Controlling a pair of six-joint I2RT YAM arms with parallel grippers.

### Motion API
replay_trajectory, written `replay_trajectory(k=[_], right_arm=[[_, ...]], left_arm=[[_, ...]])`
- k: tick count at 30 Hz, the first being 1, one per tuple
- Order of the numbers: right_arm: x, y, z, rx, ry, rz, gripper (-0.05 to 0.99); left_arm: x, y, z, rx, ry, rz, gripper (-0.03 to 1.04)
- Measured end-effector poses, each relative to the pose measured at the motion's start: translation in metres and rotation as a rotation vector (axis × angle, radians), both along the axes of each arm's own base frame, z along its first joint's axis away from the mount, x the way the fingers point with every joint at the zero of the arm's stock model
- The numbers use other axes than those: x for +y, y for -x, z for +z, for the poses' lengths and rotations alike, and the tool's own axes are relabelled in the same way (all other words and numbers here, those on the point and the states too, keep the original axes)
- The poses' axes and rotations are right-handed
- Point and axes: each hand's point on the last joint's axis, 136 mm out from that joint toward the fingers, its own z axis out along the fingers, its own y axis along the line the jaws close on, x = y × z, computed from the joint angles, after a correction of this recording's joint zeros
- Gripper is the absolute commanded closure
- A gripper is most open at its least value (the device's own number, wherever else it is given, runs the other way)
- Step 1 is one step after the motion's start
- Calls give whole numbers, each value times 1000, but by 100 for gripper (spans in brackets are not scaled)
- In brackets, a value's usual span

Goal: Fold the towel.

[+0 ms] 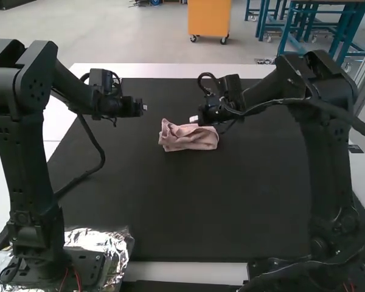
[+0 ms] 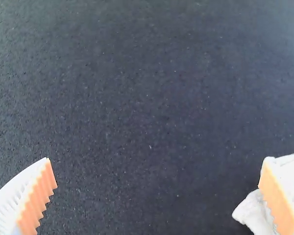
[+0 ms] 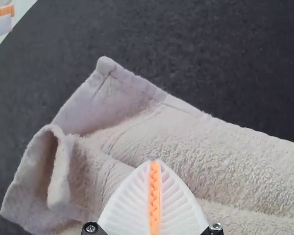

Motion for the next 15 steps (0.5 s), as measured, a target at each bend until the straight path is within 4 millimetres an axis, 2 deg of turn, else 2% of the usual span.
replay_trajectory(k=[10, 15], right_arm=[[24, 19, -41, 66, 16, 43, 96], [27, 33, -66, 84, 21, 56, 96]], left_arm=[[1, 2, -4, 2, -1, 7, 4], [1, 2, -4, 2, -3, 9, 4]])
